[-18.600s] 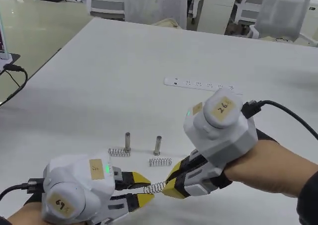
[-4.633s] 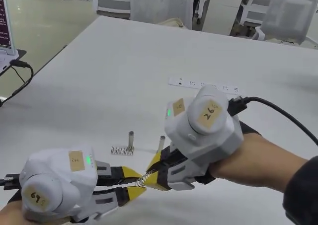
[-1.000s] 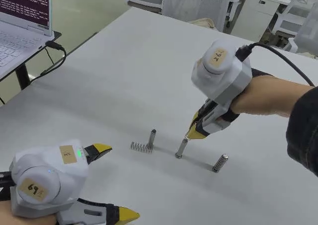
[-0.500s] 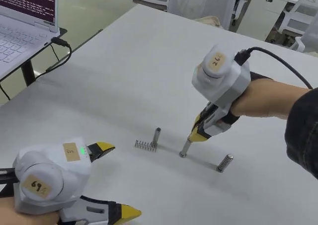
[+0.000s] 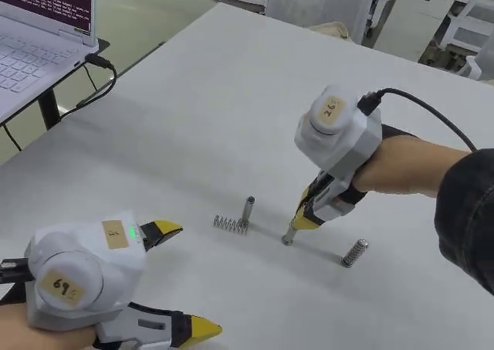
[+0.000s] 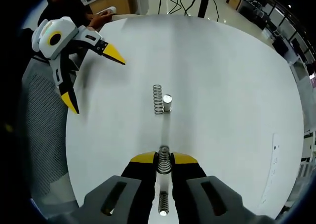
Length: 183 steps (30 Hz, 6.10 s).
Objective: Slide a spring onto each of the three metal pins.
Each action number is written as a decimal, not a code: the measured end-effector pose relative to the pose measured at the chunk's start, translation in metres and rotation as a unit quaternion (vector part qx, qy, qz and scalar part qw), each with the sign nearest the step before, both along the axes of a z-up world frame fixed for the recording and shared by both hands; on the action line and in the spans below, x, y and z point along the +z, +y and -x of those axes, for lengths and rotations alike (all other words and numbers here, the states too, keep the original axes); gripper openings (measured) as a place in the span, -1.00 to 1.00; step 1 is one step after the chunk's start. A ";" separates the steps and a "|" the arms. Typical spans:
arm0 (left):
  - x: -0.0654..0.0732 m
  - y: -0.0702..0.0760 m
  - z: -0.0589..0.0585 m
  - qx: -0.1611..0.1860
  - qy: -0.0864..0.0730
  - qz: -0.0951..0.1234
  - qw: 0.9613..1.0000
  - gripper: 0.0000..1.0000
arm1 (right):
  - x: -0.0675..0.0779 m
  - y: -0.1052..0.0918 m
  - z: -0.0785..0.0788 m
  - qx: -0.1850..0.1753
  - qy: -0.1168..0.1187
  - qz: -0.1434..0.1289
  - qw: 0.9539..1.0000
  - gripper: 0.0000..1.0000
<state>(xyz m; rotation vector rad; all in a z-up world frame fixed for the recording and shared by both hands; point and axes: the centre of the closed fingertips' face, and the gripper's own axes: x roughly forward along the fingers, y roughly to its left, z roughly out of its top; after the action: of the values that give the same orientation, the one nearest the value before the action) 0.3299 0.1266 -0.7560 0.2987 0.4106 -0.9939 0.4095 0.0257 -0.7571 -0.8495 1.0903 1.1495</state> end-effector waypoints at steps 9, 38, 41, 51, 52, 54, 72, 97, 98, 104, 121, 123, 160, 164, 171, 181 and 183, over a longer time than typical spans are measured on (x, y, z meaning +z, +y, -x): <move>0.000 -0.001 0.000 -0.002 0.001 0.000 1.000 0.52 | -0.021 0.002 -0.001 0.007 -0.002 0.015 1.000 -0.83; -0.002 -0.003 -0.001 -0.010 0.002 -0.006 1.000 0.45 | -0.033 0.004 0.005 0.002 -0.010 0.006 1.000 -0.66; -0.002 -0.004 0.000 -0.012 0.003 -0.007 1.000 0.44 | -0.030 0.008 0.003 0.000 -0.017 -0.006 1.000 -0.64; -0.003 -0.005 -0.003 -0.015 0.002 -0.008 1.000 0.44 | -0.022 0.025 0.002 0.009 -0.030 -0.025 0.999 -0.63; -0.003 -0.004 -0.004 -0.015 0.002 -0.010 1.000 0.44 | -0.022 0.025 0.002 0.009 -0.030 -0.025 0.999 -0.63; -0.002 -0.003 -0.007 -0.015 0.000 -0.010 1.000 0.43 | -0.020 0.026 0.003 0.010 -0.031 -0.027 0.999 -0.62; -0.004 -0.011 -0.039 -0.036 -0.007 -0.026 0.999 0.39 | 0.017 0.032 0.010 -0.006 -0.062 -0.076 0.995 -0.56; -0.012 -0.017 -0.067 -0.060 -0.003 -0.047 0.997 0.32 | 0.068 0.013 0.047 -0.093 -0.120 -0.190 0.970 -0.30; -0.012 -0.018 -0.067 -0.061 -0.003 -0.048 0.997 0.31 | 0.070 0.010 0.050 -0.101 -0.121 -0.197 0.968 -0.29; -0.012 -0.022 -0.070 -0.062 -0.002 -0.047 0.997 0.26 | 0.078 -0.010 0.065 -0.141 -0.139 -0.215 0.956 -0.21; -0.014 -0.027 -0.073 -0.068 0.004 -0.049 0.997 0.16 | 0.084 -0.079 0.092 -0.285 -0.169 -0.267 0.905 -0.10; -0.014 -0.028 -0.073 -0.068 0.006 -0.048 0.996 0.15 | 0.082 -0.087 0.093 -0.295 -0.171 -0.273 0.900 -0.09; -0.026 -0.030 -0.079 -0.070 0.017 -0.055 0.996 -0.59 | 0.061 -0.130 0.115 -0.377 -0.170 -0.298 0.860 0.00; -0.027 -0.029 -0.080 -0.067 0.012 -0.056 0.996 -0.71 | 0.059 -0.131 0.116 -0.378 -0.168 -0.297 0.861 0.00; -0.027 -0.028 -0.079 -0.067 0.000 -0.061 0.996 -0.93 | 0.057 -0.132 0.117 -0.378 -0.168 -0.298 0.860 0.00; -0.028 -0.025 -0.071 -0.064 0.003 -0.062 0.996 -0.94 | 0.052 -0.129 0.120 -0.377 -0.163 -0.297 0.862 -0.01; -0.028 -0.025 -0.068 -0.064 0.005 -0.063 0.996 -0.94 | 0.050 -0.129 0.121 -0.377 -0.161 -0.297 0.862 -0.01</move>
<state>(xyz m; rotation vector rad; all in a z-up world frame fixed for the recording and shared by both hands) 0.3975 0.1019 -0.7841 0.4374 0.4683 -1.0967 0.2884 -0.1029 -0.7066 -0.0732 0.6178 0.5740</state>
